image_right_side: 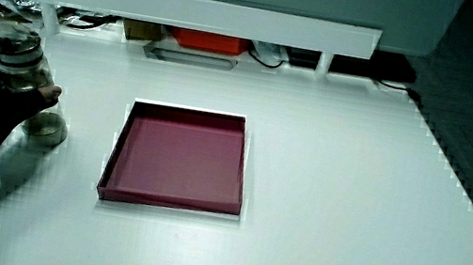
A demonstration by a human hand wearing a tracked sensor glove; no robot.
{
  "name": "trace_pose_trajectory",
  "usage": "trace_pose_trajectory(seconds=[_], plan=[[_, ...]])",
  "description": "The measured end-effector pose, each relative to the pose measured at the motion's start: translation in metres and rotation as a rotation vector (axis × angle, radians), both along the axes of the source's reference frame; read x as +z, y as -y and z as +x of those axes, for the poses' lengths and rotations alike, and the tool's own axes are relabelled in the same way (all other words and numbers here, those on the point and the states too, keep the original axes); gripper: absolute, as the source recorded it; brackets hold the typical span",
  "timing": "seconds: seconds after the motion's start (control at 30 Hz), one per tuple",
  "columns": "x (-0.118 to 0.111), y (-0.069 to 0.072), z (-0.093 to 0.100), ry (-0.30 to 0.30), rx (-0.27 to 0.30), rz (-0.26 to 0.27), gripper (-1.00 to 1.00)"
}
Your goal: Pick bottle
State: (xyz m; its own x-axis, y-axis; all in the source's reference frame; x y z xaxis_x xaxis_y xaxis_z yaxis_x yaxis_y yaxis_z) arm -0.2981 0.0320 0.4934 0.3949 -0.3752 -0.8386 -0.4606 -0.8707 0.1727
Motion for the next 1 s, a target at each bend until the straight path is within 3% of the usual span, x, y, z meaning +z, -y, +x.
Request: trace_pose_trajectory(seconds=[0.03, 0.37, 0.43, 0.47, 0.63, 0.77, 0.8, 0.83, 0.93, 0.97, 1.0], plan=[[-0.001, -0.001, 0.0, 0.0, -0.012, -0.014, 0.5], [-0.004, -0.006, 0.0, 0.044, -0.03, 0.062, 1.0], [-0.004, -0.006, -0.001, 0.064, -0.037, 0.045, 1.0], [-0.004, -0.005, -0.002, 0.071, -0.021, 0.076, 1.0], [-0.017, -0.004, 0.003, 0.064, -0.014, 0.075, 1.0], [-0.031, 0.004, 0.014, 0.045, 0.044, 0.138, 1.0], [-0.036, 0.006, 0.017, 0.065, 0.049, 0.116, 1.0], [-0.04, 0.008, 0.021, 0.065, 0.058, 0.127, 1.0], [-0.048, 0.017, 0.034, -0.005, 0.12, 0.221, 1.0], [-0.053, 0.02, 0.04, -0.003, 0.129, 0.206, 1.0], [-0.055, 0.023, 0.045, -0.035, 0.146, 0.224, 1.0]])
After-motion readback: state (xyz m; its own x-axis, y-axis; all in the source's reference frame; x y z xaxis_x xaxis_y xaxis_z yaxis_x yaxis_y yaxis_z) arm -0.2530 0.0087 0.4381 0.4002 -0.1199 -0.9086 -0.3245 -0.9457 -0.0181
